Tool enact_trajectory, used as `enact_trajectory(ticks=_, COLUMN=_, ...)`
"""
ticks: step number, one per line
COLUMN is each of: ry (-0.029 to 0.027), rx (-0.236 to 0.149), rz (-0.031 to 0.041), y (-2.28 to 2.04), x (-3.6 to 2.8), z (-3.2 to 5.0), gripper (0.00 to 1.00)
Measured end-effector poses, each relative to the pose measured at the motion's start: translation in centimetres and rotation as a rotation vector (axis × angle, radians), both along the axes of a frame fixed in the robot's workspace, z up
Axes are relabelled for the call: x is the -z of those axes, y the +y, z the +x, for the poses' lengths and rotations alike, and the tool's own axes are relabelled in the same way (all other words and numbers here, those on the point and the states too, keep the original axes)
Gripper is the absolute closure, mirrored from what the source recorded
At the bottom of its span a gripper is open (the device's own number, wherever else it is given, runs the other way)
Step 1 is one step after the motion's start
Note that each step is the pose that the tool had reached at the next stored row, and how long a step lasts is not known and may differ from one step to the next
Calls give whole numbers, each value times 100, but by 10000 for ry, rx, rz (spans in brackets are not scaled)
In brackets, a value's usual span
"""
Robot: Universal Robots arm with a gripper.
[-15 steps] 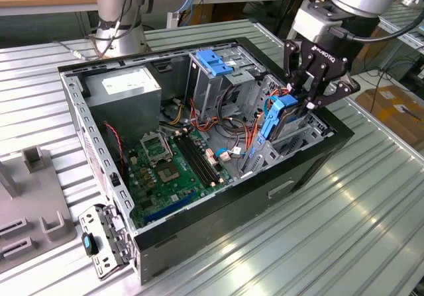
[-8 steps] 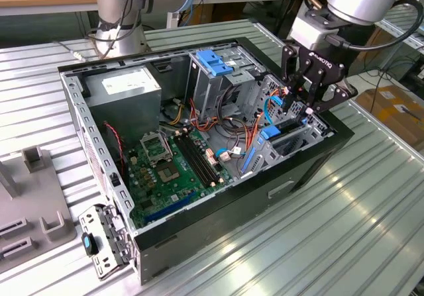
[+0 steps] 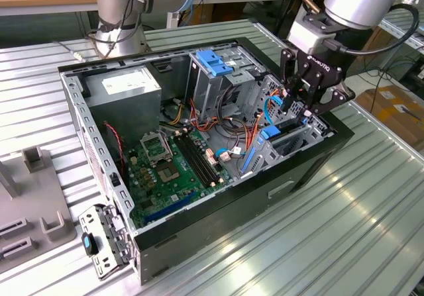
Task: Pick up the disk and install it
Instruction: 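Insert the disk into the insertion slot, then insert the first disk wire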
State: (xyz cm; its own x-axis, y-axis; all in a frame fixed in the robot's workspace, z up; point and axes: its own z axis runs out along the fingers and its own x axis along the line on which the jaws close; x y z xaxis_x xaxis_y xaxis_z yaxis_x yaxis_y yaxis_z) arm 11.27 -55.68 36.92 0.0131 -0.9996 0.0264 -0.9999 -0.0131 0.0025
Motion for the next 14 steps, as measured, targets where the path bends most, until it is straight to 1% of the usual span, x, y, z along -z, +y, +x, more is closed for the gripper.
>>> enact_trajectory(ticks=1, ry=0, rx=1, rz=-7, y=0, x=25, z=-2, gripper=58)
enact_trajectory(ticks=3, ry=0, rx=1, rz=-38, y=0, x=43, z=-13, gripper=58)
enact_trajectory(ticks=6, ry=0, rx=0, rz=-51, y=-4, x=126, z=-27, gripper=58)
enact_trajectory(ticks=7, ry=0, rx=1, rz=-50, y=-4, x=141, z=-28, gripper=58)
enact_trajectory(ticks=8, ry=0, rx=1, rz=-53, y=-4, x=141, z=-28, gripper=58)
enact_trajectory(ticks=10, ry=0, rx=1, rz=-52, y=-5, x=167, z=-28, gripper=58)
enact_trajectory(ticks=14, ry=0, rx=1, rz=-51, y=-4, x=168, z=-28, gripper=58)
